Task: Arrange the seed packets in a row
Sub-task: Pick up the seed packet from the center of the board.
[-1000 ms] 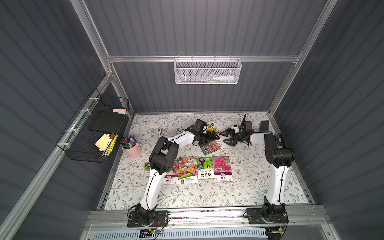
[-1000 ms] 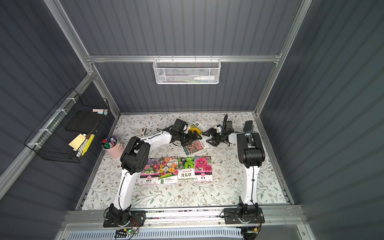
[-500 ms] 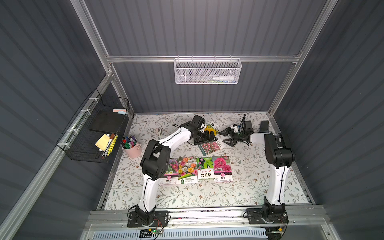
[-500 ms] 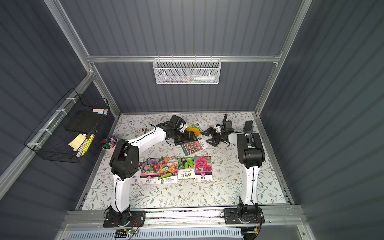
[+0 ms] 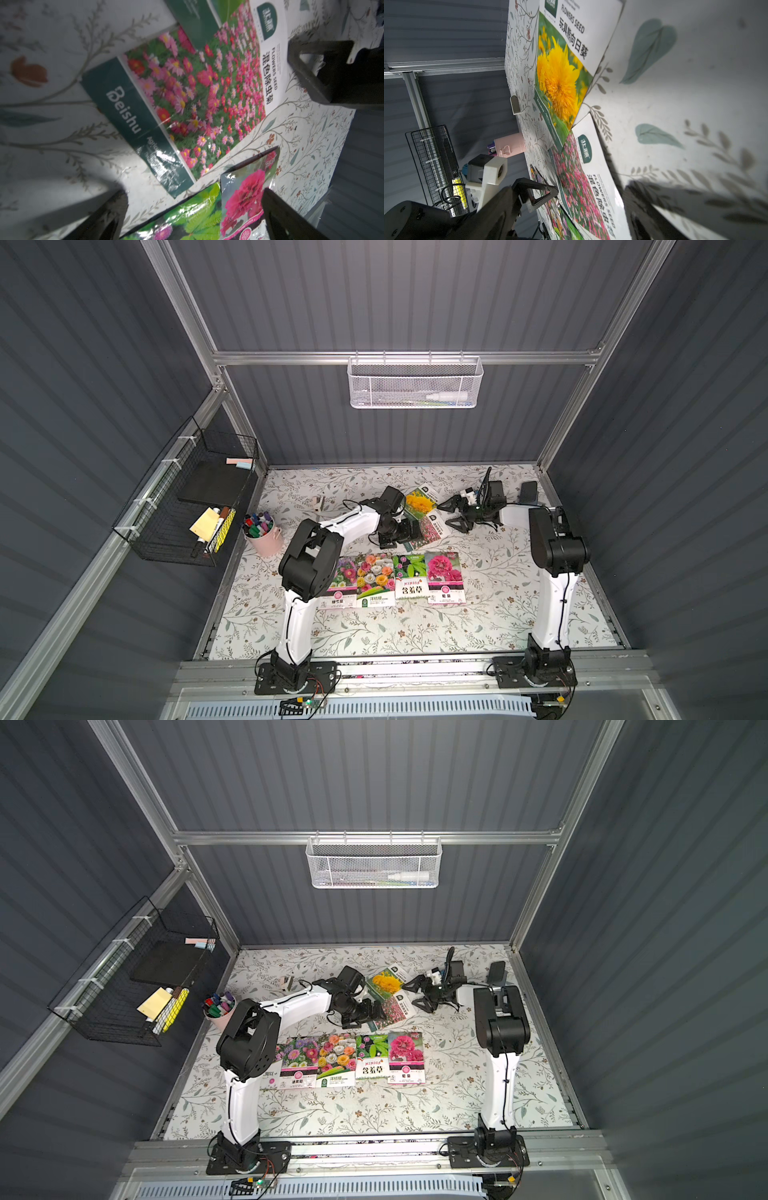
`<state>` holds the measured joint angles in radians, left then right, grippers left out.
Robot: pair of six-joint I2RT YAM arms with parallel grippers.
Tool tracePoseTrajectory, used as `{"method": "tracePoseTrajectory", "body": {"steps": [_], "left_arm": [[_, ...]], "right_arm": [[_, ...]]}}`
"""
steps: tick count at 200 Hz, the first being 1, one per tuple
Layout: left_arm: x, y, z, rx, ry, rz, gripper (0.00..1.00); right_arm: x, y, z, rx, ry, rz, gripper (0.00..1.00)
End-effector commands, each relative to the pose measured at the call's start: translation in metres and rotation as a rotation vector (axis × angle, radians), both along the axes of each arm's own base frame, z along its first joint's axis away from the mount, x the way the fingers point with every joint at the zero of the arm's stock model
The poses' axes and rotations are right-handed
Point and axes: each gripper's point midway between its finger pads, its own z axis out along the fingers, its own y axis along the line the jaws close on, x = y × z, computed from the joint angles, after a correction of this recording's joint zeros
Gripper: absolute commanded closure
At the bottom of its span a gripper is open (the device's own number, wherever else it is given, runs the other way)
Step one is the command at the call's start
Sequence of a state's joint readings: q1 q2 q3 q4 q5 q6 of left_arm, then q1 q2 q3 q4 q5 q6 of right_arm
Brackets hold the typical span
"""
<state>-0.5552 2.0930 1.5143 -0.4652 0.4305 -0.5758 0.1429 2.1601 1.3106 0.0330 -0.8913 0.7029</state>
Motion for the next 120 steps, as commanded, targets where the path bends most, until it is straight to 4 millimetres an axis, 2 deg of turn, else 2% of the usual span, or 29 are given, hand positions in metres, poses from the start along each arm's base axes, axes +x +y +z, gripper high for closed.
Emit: {"method": "tracePoseTrajectory", "body": {"steps": [1,36,55,77,90,120], "left_arm": [[0.010,-0.006,-0.022,-0.018,0.031,0.064,0.01],[0.021,-0.014,-0.041,-0.024,0.062,0.109,0.00],[0.030,-0.021,-0.044,-0.052,0.069,0.128,0.01],[0.038,-0.028,-0.043,-0.079,0.069,0.141,0.04],[0.041,-0.031,-0.040,-0.093,0.061,0.146,0.05],[0.041,-0.032,-0.036,-0.102,0.061,0.147,0.07]], "right_arm": [[-0.026,-0.005,-0.053,-0.106,0.181,-0.029,0.13],[-0.026,0.006,-0.058,-0.082,0.196,-0.012,0.13],[-0.026,0.011,-0.060,-0.055,0.204,-0.008,0.14],[-0.027,0.014,-0.061,-0.031,0.204,-0.008,0.20],[-0.026,0.014,-0.058,-0.014,0.199,-0.014,0.32],[-0.021,0.015,-0.041,0.044,0.148,-0.037,0.73]]}}
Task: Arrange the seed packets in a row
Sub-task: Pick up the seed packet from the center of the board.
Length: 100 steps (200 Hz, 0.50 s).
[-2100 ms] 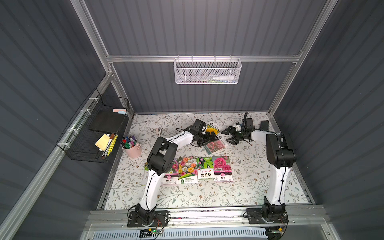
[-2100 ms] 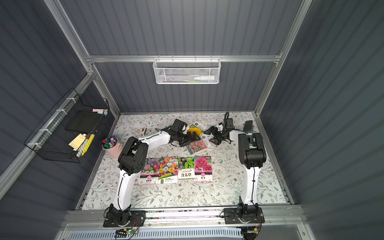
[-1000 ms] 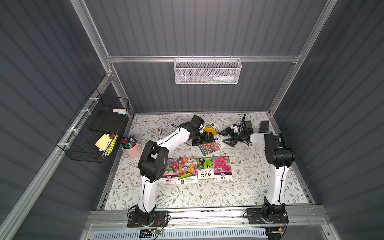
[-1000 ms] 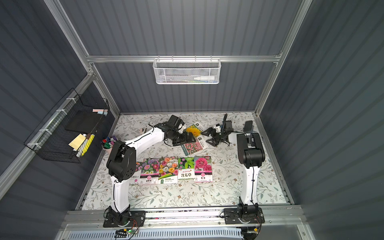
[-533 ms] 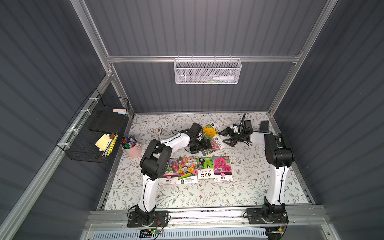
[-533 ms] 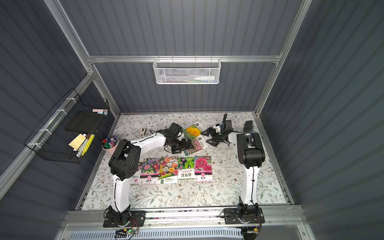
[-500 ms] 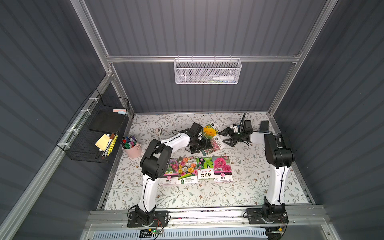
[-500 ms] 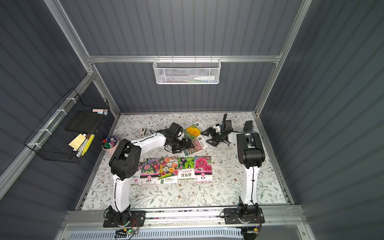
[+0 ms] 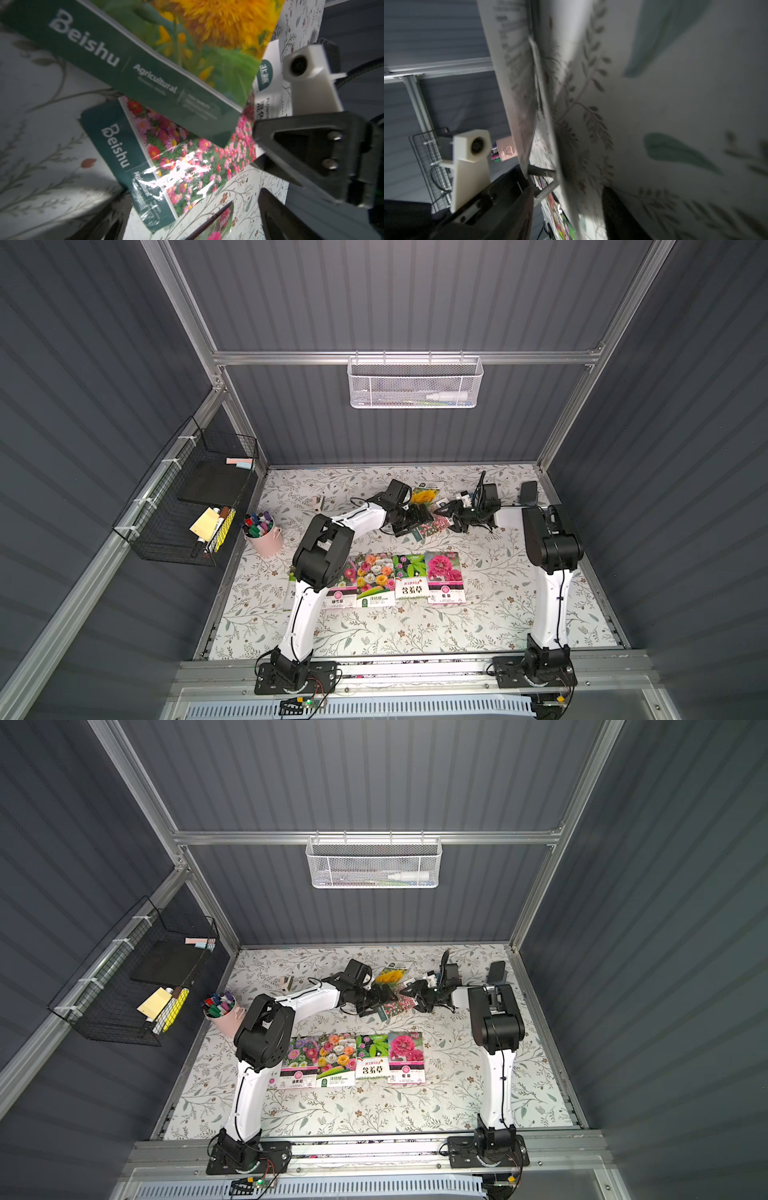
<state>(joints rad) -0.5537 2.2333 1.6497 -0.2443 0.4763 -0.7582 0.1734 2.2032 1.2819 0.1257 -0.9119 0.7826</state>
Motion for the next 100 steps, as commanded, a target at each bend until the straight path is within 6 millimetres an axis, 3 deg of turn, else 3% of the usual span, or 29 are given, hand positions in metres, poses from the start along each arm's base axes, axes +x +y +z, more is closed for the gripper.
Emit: {"method": "tracePoseTrajectory", "body": {"steps": [1,42,68,100], "left_arm": [[-0.015,0.010,-0.043,0.067,0.116,0.021,0.07],[-0.021,0.013,-0.033,0.060,0.104,0.009,0.07],[-0.032,0.014,-0.013,0.043,0.095,-0.035,0.02],[-0.051,0.017,0.030,-0.003,0.037,-0.141,0.00]], "right_arm": [[-0.013,-0.001,-0.023,0.006,0.092,-0.041,0.74],[-0.010,-0.002,0.005,0.014,-0.004,-0.042,1.00],[-0.015,0.000,0.026,0.024,-0.069,0.008,1.00],[-0.048,0.005,0.056,0.048,-0.160,0.093,1.00]]}}
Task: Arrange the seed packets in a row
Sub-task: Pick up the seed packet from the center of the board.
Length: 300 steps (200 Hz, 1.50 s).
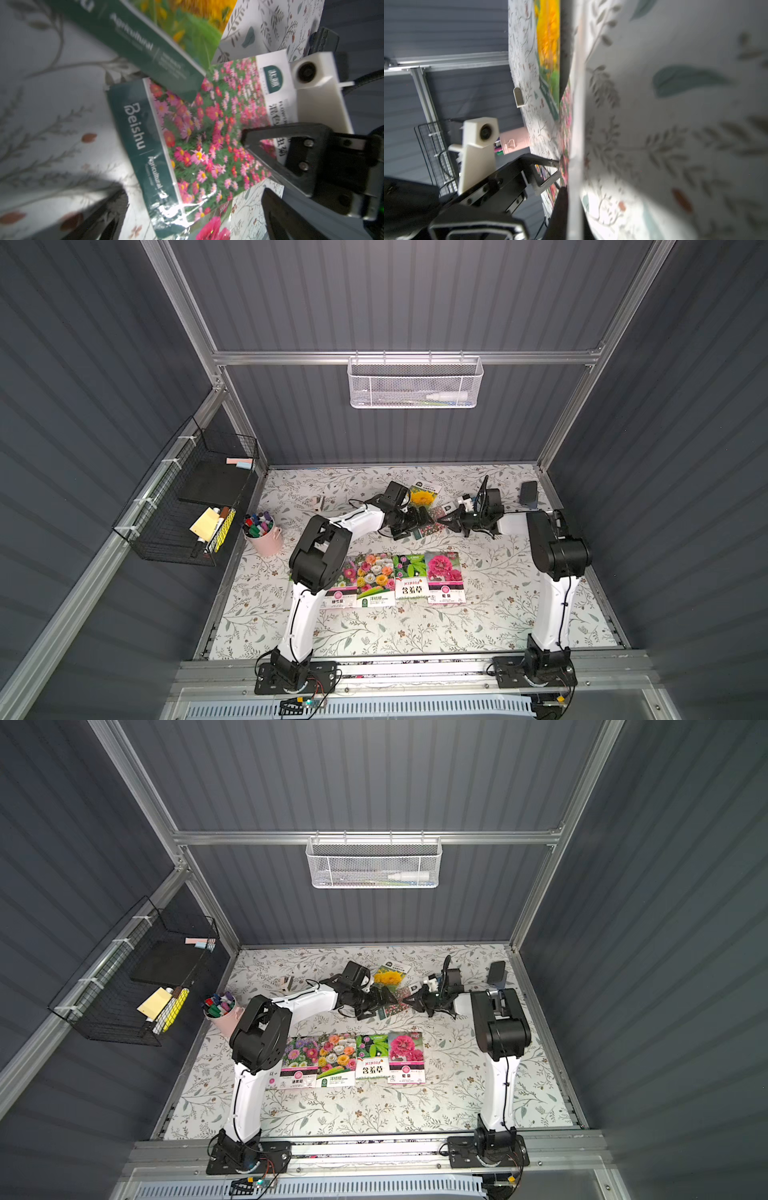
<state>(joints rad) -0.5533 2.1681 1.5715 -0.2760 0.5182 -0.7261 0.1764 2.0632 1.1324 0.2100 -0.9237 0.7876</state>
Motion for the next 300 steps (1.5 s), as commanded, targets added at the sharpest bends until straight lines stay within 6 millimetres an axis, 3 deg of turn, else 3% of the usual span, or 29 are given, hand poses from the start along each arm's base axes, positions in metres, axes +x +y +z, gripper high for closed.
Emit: {"method": "tracePoseTrajectory", "body": {"steps": [1,51,81,123,127,143,185,208,241,255,300], "left_arm": [[-0.027,0.010,0.027,-0.006,0.001,-0.096,0.01],[-0.057,0.027,0.104,-0.092,-0.077,-0.203,0.01],[-0.075,0.027,0.142,-0.245,-0.106,-0.256,0.00],[-0.105,0.038,0.154,-0.273,-0.101,-0.311,0.01],[-0.112,0.042,0.143,-0.264,-0.078,-0.312,0.00],[-0.116,0.045,0.144,-0.259,-0.103,-0.318,0.01],[-0.102,0.029,0.168,-0.404,-0.118,-0.274,0.01],[-0.100,0.024,0.183,-0.474,-0.112,-0.263,0.12],[-0.120,0.028,0.190,-0.479,-0.053,-0.319,0.62],[-0.124,0.030,0.191,-0.478,-0.059,-0.325,0.76],[-0.132,0.034,0.189,-0.474,-0.056,-0.332,0.89]], "right_arm": [[-0.024,0.007,0.029,0.023,-0.097,0.086,1.00],[-0.098,0.024,0.061,0.040,-0.200,0.235,1.00],[-0.135,0.039,0.089,0.073,-0.270,0.326,1.00],[-0.170,0.041,0.141,0.159,-0.393,0.384,1.00],[-0.173,0.041,0.145,0.163,-0.400,0.390,1.00],[-0.184,0.042,0.157,0.176,-0.419,0.411,1.00],[-0.193,0.044,0.157,0.168,-0.408,0.413,1.00],[-0.194,0.045,0.160,0.171,-0.414,0.411,1.00],[-0.193,0.043,0.161,0.144,-0.416,0.405,1.00],[-0.191,0.044,0.159,0.143,-0.407,0.403,1.00],[-0.184,0.047,0.155,0.154,-0.394,0.403,1.00]]}}
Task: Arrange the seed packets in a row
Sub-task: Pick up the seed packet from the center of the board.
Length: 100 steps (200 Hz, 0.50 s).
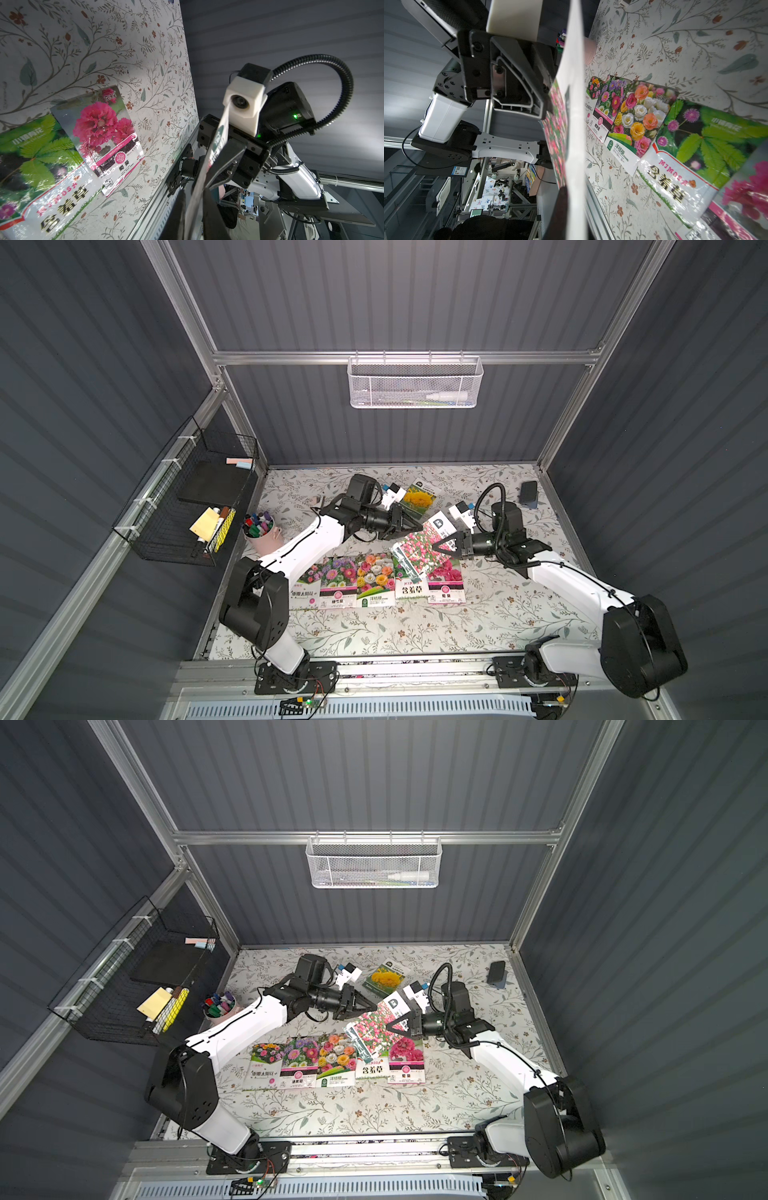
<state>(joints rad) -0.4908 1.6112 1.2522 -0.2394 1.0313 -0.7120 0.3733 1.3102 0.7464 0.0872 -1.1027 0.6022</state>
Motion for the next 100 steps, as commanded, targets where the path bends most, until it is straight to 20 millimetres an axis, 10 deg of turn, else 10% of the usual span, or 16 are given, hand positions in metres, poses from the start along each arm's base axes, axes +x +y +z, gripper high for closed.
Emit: {"method": "tracePoseTrajectory", "body": {"steps": [1,40,72,100], "left_arm": [[-0.012,0.003,0.005,-0.016,-0.003,-0.033,0.89],[-0.013,0.002,-0.002,0.003,-0.014,-0.024,1.00],[-0.002,0.007,-0.022,0.086,-0.056,0.046,1.00],[0.026,0.016,-0.044,0.171,-0.143,0.205,1.00]], "right_arm": [[0.006,0.004,0.005,0.011,-0.015,0.008,1.00],[0.013,0.006,0.005,0.003,-0.015,-0.007,0.81],[0.023,0.002,-0.002,-0.040,0.009,-0.076,0.17],[0.026,-0.003,-0.019,-0.073,0.075,-0.140,0.01]]}}
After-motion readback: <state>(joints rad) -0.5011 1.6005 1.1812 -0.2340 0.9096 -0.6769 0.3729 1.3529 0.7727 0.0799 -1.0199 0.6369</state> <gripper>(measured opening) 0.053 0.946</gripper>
